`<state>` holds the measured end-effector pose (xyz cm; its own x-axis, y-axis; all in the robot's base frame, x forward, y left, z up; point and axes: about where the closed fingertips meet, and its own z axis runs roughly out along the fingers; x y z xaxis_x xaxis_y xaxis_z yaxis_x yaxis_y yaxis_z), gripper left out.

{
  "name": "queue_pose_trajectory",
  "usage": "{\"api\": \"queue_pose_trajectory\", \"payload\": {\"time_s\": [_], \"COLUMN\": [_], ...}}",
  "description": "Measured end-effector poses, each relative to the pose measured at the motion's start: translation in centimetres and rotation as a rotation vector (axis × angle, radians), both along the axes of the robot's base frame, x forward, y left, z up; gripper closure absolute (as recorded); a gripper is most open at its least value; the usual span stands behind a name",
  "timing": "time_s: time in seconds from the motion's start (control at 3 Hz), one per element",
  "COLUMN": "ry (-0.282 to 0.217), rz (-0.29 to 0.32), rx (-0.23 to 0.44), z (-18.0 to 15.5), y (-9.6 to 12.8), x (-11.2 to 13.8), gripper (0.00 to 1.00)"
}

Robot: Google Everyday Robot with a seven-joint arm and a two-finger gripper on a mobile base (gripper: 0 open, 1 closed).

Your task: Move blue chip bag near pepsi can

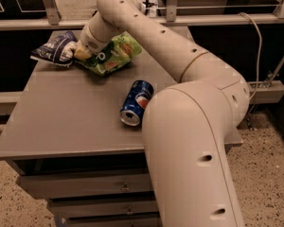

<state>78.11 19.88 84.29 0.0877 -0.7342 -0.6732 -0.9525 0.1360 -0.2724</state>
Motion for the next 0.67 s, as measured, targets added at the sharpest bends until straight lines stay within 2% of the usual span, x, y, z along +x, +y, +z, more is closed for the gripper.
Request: {"api": "queue_pose_trajectory", "payload": {"time_s": [0.33,0.67], "ry": [-0.006,-0.016], "rz": [-0.040,-0.092], "rx": [0.038,0.104], "z": [3.0,7.2], "y": [-1.8,-3.7], "x": [-1.0,-2.3], "gripper": [1.00,1.00]}}
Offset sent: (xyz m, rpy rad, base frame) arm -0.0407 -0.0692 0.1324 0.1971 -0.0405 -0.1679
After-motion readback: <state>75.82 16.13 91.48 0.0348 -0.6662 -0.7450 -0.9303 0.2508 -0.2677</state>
